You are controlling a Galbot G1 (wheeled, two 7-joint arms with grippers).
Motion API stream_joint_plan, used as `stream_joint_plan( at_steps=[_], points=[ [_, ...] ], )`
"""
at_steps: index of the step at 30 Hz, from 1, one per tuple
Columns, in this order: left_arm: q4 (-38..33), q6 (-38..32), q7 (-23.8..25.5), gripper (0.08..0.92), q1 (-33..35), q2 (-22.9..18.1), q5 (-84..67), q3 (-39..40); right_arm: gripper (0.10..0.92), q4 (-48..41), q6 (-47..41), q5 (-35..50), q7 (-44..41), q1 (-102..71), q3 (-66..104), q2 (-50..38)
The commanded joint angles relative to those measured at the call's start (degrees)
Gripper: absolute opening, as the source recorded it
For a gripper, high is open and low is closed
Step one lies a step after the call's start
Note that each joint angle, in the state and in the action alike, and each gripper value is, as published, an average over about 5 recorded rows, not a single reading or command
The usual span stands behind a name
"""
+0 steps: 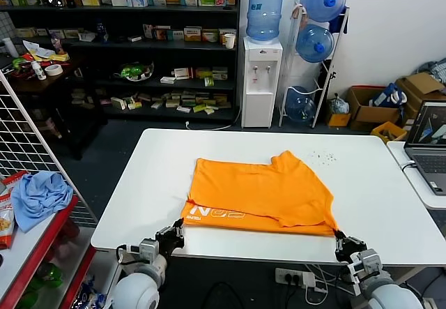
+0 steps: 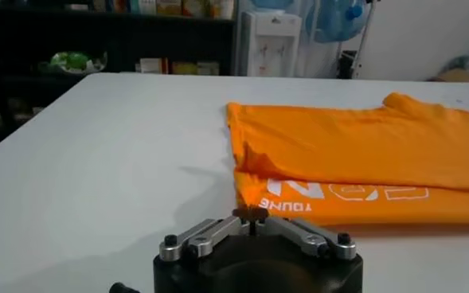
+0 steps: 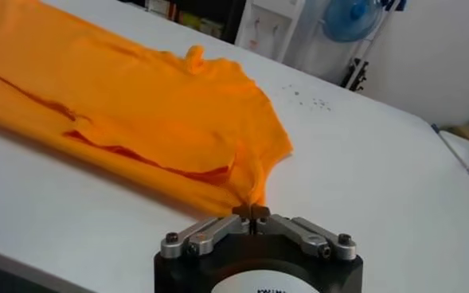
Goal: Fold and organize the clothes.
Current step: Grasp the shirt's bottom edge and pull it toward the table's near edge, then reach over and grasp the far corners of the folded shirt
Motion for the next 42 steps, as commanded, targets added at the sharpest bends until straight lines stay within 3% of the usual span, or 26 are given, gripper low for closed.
stream_joint_plan(
  at_steps=[1,5,9,15,19,23,29,33,42],
  points=[
    [-9.2,0.5,-1.0,0.089,12.1,1.4,1.5,-0.3,0.126,4.1,-1.4,1.0,0.4,-5.4,1.2,-2.0],
    [-9.7,0.4,-0.7,0.090,14.2,1.0,3.3,0.1,0.138,6.0,-3.9,1.9,0.9,-7.7,2.4,-2.4],
    [-11.1,0.7,-0.4,0.131,13.2,1.4,4.3,0.0,0.222,9.0,-6.7,3.8,1.1,-9.1,3.8,-2.6],
    [-14.7,1.6,-0.2,0.302,9.9,3.9,3.7,-1.0,0.395,13.8,-10.9,9.9,2.5,-9.4,7.3,-3.8],
    [-13.2,1.5,0.1,0.415,3.5,4.9,1.8,-1.7,0.517,13.7,-11.1,15.4,3.2,-5.6,8.2,-5.3],
    [-6.9,1.0,0.4,0.536,-6.6,4.0,0.1,0.3,0.629,8.0,-10.1,19.2,3.3,3.8,4.9,-6.3],
    [8.4,0.3,0.9,0.709,-21.7,0.8,-3.1,4.8,0.789,-3.3,-10.4,19.3,-0.8,19.5,-2.3,-6.1],
    [16.2,0.3,1.3,0.800,-28.1,-2.0,-3.1,7.2,0.820,-10.7,-9.8,18.0,-4.1,28.3,-6.2,-5.4],
    [30.5,2.8,3.6,0.823,-38.0,-7.5,-3.9,10.7,0.823,-26.5,-11.8,13.4,-12.0,44.4,-13.7,-0.8]
  ],
)
